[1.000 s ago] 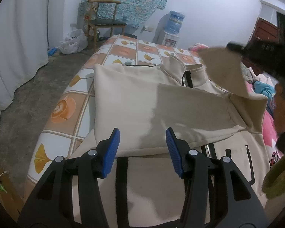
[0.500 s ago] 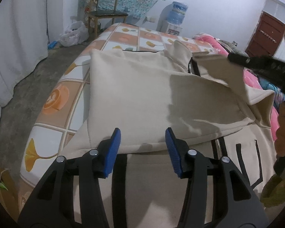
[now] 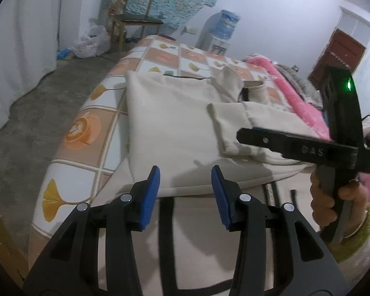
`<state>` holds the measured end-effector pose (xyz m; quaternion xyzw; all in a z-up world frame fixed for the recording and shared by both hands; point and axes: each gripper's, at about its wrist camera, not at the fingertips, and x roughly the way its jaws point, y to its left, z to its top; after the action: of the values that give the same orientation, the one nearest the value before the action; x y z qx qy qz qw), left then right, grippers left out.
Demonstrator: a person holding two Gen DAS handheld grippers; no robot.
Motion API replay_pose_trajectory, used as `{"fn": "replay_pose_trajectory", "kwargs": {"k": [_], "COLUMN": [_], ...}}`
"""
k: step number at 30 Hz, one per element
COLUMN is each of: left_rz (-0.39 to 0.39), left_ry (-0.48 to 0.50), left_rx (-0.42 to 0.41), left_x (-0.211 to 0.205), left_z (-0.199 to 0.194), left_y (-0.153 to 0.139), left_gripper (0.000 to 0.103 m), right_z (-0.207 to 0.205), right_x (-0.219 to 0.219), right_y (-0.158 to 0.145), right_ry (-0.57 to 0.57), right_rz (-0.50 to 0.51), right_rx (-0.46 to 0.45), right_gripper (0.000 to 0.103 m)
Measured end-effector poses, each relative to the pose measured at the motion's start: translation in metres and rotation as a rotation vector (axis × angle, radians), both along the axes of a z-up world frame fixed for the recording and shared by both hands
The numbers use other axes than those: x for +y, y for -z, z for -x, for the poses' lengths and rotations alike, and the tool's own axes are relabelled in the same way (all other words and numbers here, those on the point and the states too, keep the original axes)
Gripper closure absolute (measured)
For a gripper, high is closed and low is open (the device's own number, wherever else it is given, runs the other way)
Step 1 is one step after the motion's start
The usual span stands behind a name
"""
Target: Fold large clothes
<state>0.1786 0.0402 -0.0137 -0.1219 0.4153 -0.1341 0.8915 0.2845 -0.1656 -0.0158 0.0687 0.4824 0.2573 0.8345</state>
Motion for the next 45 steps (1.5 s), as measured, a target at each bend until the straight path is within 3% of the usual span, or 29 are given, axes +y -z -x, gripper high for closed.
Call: {"fn": "replay_pose_trajectory", "kwargs": {"k": [5,9,13,16,19,22,24,25,26,28,31,35,39,40,43,45], "left_rz": [0.096,0.166,0.168,0.136,0.072,-0.067,-0.16,-0.195,-0.22,-0.226,-0.23,-0.152,-0.091,-0.073,0.023,0.08], "left_ry": [0.043,0.064,0.101,0.122,0.114,0.089,0.086,0.089,0.11,0.122,0.133,0.094,0.024,0.023,0.046,0.088], "left_rx": [0.007,0.067,0.125,0.17,0.191,0.177,0.14,0.127,0.126,0.11,0.007,-0.17,-0.238,-0.224,-0.068,0.057], "left_x": [-0.007,-0.025,-0.054,-0.079,-0.099,-0.121,-0.132,-0.135,-0.139,-0.141,-0.142,-0.118,-0.081,-0.073,-0.056,-0.059], "left_z": [-0.014,-0.044,-0.074,-0.098,-0.114,-0.118,-0.115,-0.114,-0.112,-0.11,-0.097,-0.072,-0.061,-0.062,-0.075,-0.085], "left_y": [-0.01,-0.005,0.007,0.02,0.03,0.036,0.036,0.036,0.036,0.032,0.004,-0.065,-0.101,-0.101,-0.075,-0.045], "left_gripper": [0.062,0.062,0.062,0.062,0.062,0.063,0.072,0.092,0.103,0.103,0.103,0.103,0.103,0.103,0.103,0.09], "right_z": [0.023,0.047,0.069,0.078,0.077,0.077,0.077,0.077,0.08,0.079,0.081,0.085,0.09,0.091,0.088,0.087], "right_x": [-0.055,-0.1,-0.136,-0.156,-0.163,-0.166,-0.169,-0.171,-0.175,-0.179,-0.181,-0.182,-0.181,-0.181,-0.182,-0.182], "right_y": [-0.015,-0.016,-0.007,0.006,0.019,0.028,0.033,0.035,0.036,0.04,0.04,0.039,0.034,0.033,0.036,0.039], "right_ry": [0.078,0.18,0.284,0.344,0.366,0.381,0.39,0.394,0.398,0.403,0.405,0.396,0.38,0.38,0.379,0.386], "right_rz": [-0.123,-0.06,-0.019,-0.007,0.003,0.002,-0.01,-0.018,-0.02,-0.027,-0.022,-0.011,-0.005,-0.007,-0.025,-0.054], "right_rx": [0.011,-0.023,-0.051,-0.051,-0.043,-0.038,-0.033,-0.031,-0.029,-0.023,-0.02,-0.025,-0.039,-0.041,-0.023,0.002], "right_gripper": [0.045,0.045,0.045,0.045,0.054,0.058,0.059,0.059,0.06,0.061,0.061,0.061,0.061,0.061,0.06,0.053]}}
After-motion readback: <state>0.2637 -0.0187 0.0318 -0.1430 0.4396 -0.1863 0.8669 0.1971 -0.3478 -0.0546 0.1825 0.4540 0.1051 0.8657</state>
